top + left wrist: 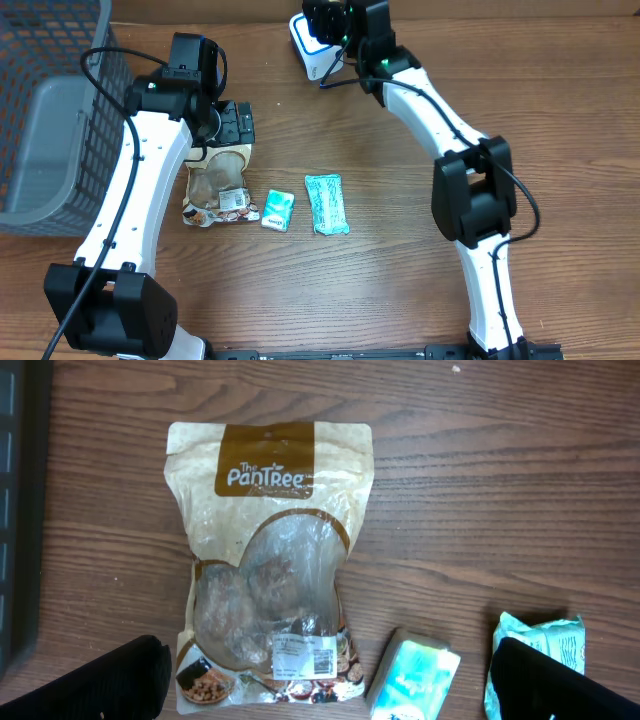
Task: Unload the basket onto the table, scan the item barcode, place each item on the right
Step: 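Carry the container to the scanner and hold its label there, then carry the green-capped container back and set it down on the right, then release the container and move right gripper over the light-green pack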
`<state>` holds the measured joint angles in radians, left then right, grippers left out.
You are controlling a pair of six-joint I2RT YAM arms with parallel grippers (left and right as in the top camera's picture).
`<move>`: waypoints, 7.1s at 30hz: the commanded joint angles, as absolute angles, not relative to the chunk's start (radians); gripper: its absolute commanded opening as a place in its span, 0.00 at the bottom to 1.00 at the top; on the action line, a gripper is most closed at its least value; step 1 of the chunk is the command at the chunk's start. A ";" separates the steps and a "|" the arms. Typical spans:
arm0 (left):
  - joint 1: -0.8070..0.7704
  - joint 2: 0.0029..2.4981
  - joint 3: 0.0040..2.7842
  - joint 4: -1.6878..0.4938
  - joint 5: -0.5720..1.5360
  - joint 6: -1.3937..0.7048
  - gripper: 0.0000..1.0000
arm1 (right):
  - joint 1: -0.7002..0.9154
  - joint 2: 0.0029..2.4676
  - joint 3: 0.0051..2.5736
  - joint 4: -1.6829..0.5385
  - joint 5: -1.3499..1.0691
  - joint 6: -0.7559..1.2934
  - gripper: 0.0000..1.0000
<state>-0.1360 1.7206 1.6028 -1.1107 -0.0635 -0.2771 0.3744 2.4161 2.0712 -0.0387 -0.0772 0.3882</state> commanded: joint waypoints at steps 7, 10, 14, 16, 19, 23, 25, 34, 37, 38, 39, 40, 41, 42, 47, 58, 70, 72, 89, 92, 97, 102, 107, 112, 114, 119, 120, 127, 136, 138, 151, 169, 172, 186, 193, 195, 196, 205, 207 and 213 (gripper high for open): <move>-0.131 1.723 1.618 -1.111 -0.059 -0.258 1.00 | 0.373 2.463 2.079 0.147 -0.053 0.384 0.11; -0.131 1.723 1.618 -1.111 -0.059 -0.258 1.00 | 0.373 2.477 2.079 0.178 -0.015 0.385 0.08; -0.131 1.723 1.618 -1.111 -0.059 -0.258 1.00 | 0.373 2.510 2.079 0.242 -0.012 0.385 0.07; -0.131 1.723 1.618 -1.111 -0.058 -0.258 1.00 | 0.375 2.527 2.079 0.265 -0.012 0.392 0.07; -0.131 1.723 1.618 -1.111 -0.059 -0.258 1.00 | 0.376 2.550 2.079 0.284 -0.012 0.392 0.08; -0.131 1.723 1.618 -1.111 -0.059 -0.258 1.00 | 0.376 2.575 2.079 0.303 -0.006 0.392 0.08; -0.131 1.723 1.618 -1.111 -0.058 -0.258 1.00 | 0.377 2.582 2.079 0.305 -0.006 0.392 0.08; -0.131 1.723 1.618 -1.111 -0.059 -0.258 1.00 | 0.381 2.542 2.080 0.233 -0.030 0.328 0.06; -0.131 1.723 1.618 -1.111 -0.058 -0.258 0.99 | 0.386 2.466 2.080 0.159 -0.027 0.269 0.07; -0.131 1.723 1.618 -1.111 -0.059 -0.258 1.00 | 0.386 2.432 2.080 0.123 -0.027 0.260 0.07; -0.131 1.723 1.618 -1.111 -0.059 -0.258 1.00 | 0.386 2.406 2.080 0.093 -0.027 0.260 0.07; -0.131 1.723 1.618 -1.111 -0.058 -0.258 0.99 | 0.386 2.346 2.080 0.001 -0.028 0.261 0.07; -0.131 1.723 1.618 -1.111 -0.059 -0.258 1.00 | 0.386 2.304 2.080 -0.079 -0.028 0.260 0.08; -0.131 1.723 1.618 -1.111 -0.059 -0.258 1.00 | 0.386 2.262 2.080 -0.175 -0.027 0.260 0.08; -0.131 1.723 1.618 -1.111 -0.059 -0.258 1.00 | 0.366 2.060 2.080 -0.802 -0.027 0.261 0.08; -0.133 1.723 1.618 -1.111 -0.058 -0.258 1.00 | 0.303 2.080 1.934 -1.338 -0.021 0.265 0.11; -0.133 1.723 1.618 -1.111 -0.059 -0.258 1.00 | 0.285 2.080 1.667 -1.126 0.060 0.317 0.20; -0.133 1.723 1.618 -1.111 -0.059 -0.258 1.00 | 0.285 2.080 1.650 -1.114 0.072 0.317 0.20; -0.133 1.723 1.618 -1.111 -0.059 -0.258 1.00 | 0.285 2.080 1.597 -1.065 0.097 0.316 0.89; -0.133 1.723 1.618 -1.111 -0.058 -0.258 1.00 | 0.285 2.080 1.597 -1.033 0.097 0.309 0.89; -0.132 1.723 1.618 -1.111 -0.058 -0.258 1.00 | 0.285 2.080 1.597 -0.910 0.114 0.305 0.91; -0.132 1.723 1.618 -1.111 -0.059 -0.258 1.00 | 0.285 2.080 1.598 -0.746 0.109 0.307 0.91; -0.132 1.723 1.618 -1.111 -0.059 -0.258 1.00 | 0.311 2.080 1.598 -0.654 -0.073 0.315 0.88; -0.132 1.723 1.618 -1.111 -0.059 -0.258 1.00 | 0.371 2.080 1.598 -0.642 -0.110 0.337 0.86; -0.132 1.723 1.618 -1.111 -0.059 -0.258 1.00 | 0.401 2.080 1.598 -0.641 -0.106 0.337 0.85; -0.132 1.723 1.618 -1.111 -0.059 -0.258 1.00 | 0.462 2.080 1.598 -0.673 -0.106 0.337 0.85; -0.132 1.723 1.618 -1.111 -0.059 -0.258 1.00 | 0.469 2.080 1.598 -0.698 -0.105 0.337 0.85; -0.132 1.723 1.618 -1.111 -0.058 -0.258 1.00 | 0.472 2.080 1.598 -0.929 0.031 0.423 0.57; -0.132 1.723 1.618 -1.111 -0.059 -0.258 1.00 | 0.434 2.080 1.598 -1.061 0.183 0.423 0.58; -0.132 1.723 1.618 -1.111 -0.059 -0.258 1.00 | 0.427 2.080 1.598 -1.061 0.208 0.423 0.58; -0.132 1.723 1.618 -1.111 -0.059 -0.258 1.00 | 0.412 2.080 1.598 -1.071 -0.062 0.422 0.56; -0.132 1.723 1.618 -1.111 -0.058 -0.258 1.00 | 0.456 2.080 1.596 -1.052 -0.215 0.423 1.00; -0.132 1.723 1.618 -1.111 -0.059 -0.258 1.00 | 0.457 2.080 1.596 -1.082 -0.256 0.423 0.75; -0.132 1.723 1.618 -1.111 -0.059 -0.258 1.00 | 0.552 2.070 1.596 -1.161 -0.259 0.476 0.35; -0.132 1.723 1.618 -1.111 -0.058 -0.258 1.00 | 0.581 1.972 1.597 -1.163 -0.166 0.536 0.36; -0.132 1.723 1.618 -1.111 -0.059 -0.258 1.00 | 0.581 1.947 1.597 -1.155 -0.166 0.551 0.37; -0.131 1.723 1.618 -1.111 -0.059 -0.258 0.99 | 0.581 1.946 1.597 -1.145 -0.173 0.555 0.42; -0.131 1.723 1.618 -1.111 -0.059 -0.258 1.00 | 0.578 1.947 1.596 -1.089 -0.210 0.554 0.65; -0.132 1.722 1.618 -1.111 -0.059 -0.258 1.00 | 0.577 1.947 1.596 -1.065 -0.211 0.554 0.52; -0.131 1.723 1.618 -1.111 -0.059 -0.258 1.00 | 0.574 1.947 1.594 -1.018 -0.236 0.554 0.11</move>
<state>-0.1360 1.7210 1.6035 -1.1110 -0.0631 -0.2771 0.5762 1.9644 1.5967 -1.0149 -0.2214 0.5571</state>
